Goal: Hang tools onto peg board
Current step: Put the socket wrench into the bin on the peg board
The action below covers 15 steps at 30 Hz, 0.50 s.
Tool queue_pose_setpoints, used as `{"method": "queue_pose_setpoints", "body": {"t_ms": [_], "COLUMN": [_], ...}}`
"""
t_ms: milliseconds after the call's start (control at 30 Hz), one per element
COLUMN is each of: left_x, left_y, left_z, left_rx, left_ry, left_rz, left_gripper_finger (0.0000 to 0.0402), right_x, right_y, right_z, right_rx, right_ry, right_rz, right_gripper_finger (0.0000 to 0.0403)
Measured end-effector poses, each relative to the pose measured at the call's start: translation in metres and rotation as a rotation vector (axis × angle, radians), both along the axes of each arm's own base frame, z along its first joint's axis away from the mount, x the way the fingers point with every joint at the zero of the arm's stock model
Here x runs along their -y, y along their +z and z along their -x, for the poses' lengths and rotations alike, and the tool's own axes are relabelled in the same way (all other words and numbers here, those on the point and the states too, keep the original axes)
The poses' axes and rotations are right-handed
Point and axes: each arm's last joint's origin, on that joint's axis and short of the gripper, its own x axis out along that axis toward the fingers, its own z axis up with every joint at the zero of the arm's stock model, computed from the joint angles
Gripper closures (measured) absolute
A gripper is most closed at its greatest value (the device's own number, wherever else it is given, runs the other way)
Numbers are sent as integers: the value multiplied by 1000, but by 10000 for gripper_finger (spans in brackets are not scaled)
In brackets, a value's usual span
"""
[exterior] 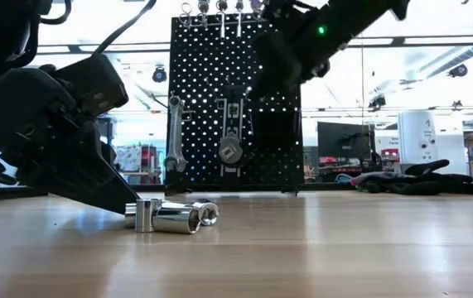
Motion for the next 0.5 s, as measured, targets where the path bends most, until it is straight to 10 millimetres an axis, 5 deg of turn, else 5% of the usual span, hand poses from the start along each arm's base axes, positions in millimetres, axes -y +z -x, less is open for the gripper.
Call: {"method": "queue_pose_setpoints", "body": {"t_ms": [233, 500], "left_x": [0, 0], "left_y": [1, 1], "left_z": [-1, -1], "left_rx": [16, 17], "left_ry": [10, 10], "left_rz": [0, 1], "left_gripper_finger": [287, 287], "right_x": [25, 24], "right_y": [6, 5], "right_z": [3, 2], "right_rx": [31, 100], "right_ry": [-205, -235], "right_rz": [86, 16], "right_gripper_finger": [303, 209]}}
